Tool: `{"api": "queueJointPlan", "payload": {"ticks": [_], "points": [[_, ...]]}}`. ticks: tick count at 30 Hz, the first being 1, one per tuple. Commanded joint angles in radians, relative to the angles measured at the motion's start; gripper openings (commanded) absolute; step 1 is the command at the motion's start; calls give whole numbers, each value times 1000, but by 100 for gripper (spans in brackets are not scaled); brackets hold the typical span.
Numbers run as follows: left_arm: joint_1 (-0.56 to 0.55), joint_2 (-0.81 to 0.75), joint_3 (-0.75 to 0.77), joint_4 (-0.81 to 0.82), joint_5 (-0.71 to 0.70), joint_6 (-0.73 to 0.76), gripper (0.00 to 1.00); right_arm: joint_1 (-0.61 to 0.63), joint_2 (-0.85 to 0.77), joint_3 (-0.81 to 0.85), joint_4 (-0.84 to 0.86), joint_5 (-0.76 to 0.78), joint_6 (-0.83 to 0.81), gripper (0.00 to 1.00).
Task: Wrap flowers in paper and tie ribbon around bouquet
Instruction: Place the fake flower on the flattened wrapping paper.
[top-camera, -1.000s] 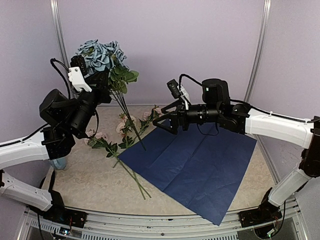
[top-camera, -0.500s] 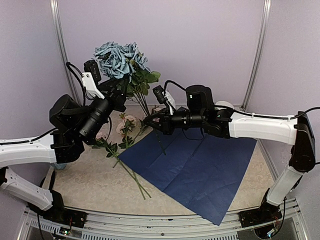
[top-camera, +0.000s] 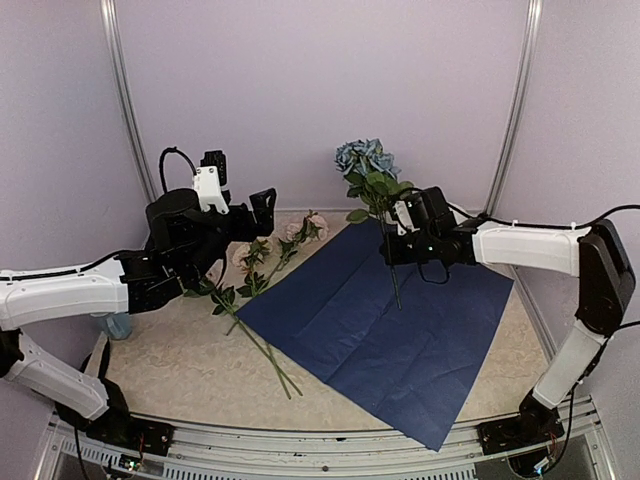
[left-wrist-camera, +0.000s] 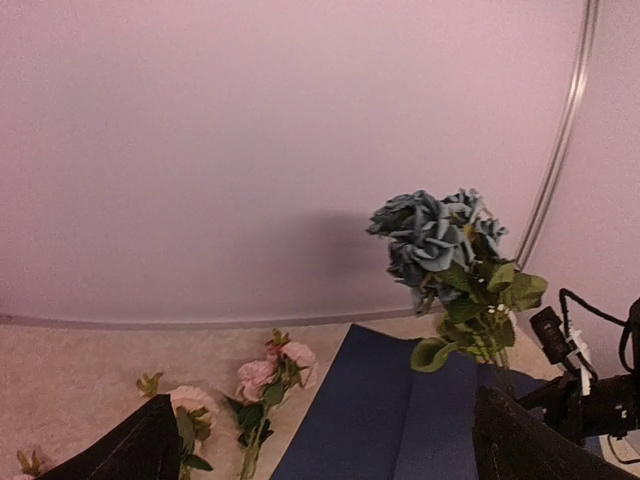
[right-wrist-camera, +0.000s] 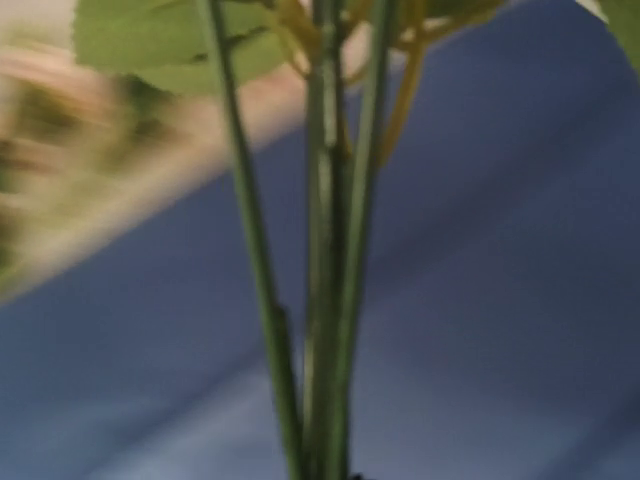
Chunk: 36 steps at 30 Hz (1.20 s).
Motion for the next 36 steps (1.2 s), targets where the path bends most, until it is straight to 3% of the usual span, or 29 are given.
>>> {"api": "queueJointPlan", "payload": {"ticks": [1,6,16,20,22,29,32,36], "points": [[109,-31,-82,-180,18,-182,99,-41,79,-33,-106,154,-1,0],[201,-5,-123,-270,57,-264,98,-69,164,-33,-106,184,8,0],[228,76,-121,-261,111,-249,98,-85,235,-39,-105,117,38,0],[240,157,-82,-259,157,-225,94,-85,211,-32,-134,118,37,39],[253,219,-31,-275,206,-211,89,-84,184,-26,-145,119,33,49],[323,514,228,-374,429,-75,57,-83,56,-43,-185,130,3,52],[331,634,350,-433,491,-8,56,-84,5,-72,-189,113,-4,52],[332,734,426,-459,513,33,64,-83,-38,-104,-188,86,-11,52]]}}
